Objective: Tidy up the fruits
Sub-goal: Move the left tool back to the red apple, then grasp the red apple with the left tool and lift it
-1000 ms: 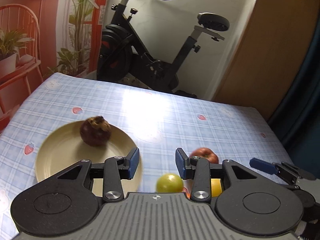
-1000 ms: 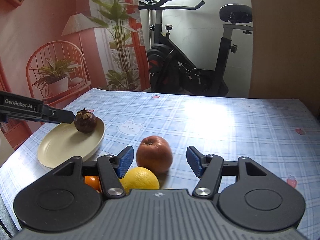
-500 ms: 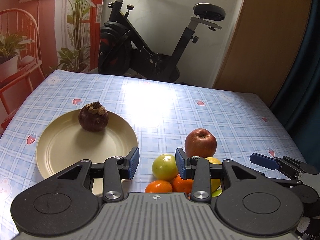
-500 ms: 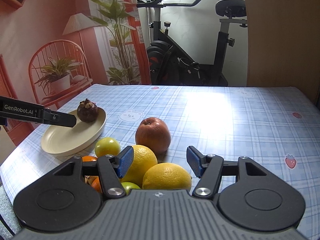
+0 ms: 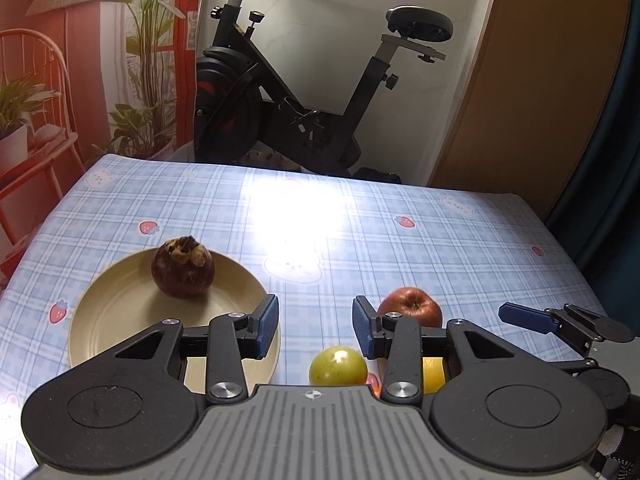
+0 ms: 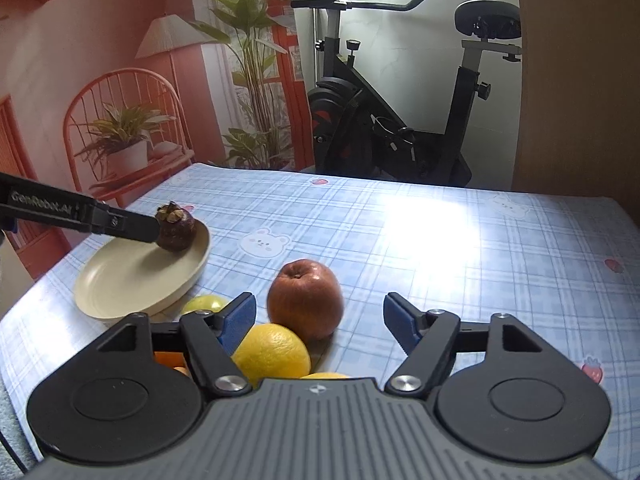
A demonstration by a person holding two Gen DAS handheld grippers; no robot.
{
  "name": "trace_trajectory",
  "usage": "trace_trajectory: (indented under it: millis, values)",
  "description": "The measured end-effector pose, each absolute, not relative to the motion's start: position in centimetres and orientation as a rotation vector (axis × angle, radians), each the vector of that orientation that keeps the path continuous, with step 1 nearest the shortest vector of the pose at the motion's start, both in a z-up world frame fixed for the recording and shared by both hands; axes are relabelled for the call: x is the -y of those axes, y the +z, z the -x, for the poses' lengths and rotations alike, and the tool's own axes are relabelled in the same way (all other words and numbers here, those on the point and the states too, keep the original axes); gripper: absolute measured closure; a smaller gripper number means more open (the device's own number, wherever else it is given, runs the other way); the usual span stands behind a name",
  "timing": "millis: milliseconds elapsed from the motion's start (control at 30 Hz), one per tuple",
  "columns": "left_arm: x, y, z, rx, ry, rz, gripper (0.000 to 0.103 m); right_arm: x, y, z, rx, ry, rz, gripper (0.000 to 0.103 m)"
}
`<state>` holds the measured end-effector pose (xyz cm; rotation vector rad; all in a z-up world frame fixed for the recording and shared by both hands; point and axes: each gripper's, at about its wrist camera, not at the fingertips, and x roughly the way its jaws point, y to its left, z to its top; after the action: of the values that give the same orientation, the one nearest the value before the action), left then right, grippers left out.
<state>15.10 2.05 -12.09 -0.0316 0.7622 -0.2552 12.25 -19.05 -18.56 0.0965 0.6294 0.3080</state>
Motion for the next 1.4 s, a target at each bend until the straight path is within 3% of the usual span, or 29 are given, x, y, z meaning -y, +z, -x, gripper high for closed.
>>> trace_trajectory:
  millis: [667, 1033, 1400]
  values:
    - [2.8, -15.0, -22.7, -0.965, -0.443, 0.124, 0.060, 17.8, -20.5, -17.1, -0.755, 0.389, -0.145, 0.027]
    - [4.1, -17.7, -24.4, -1.045, -0.502, 0.179, 0.060, 17.6, -21.6, -18.3, -0.827, 0.405, -0.156, 0.037]
    - [3.4, -19.1, -25.3, -1.077, -0.512, 0.253, 0.060, 17.4, -22.0, -19.1, -0.856, 0.400, -0.177, 0.039]
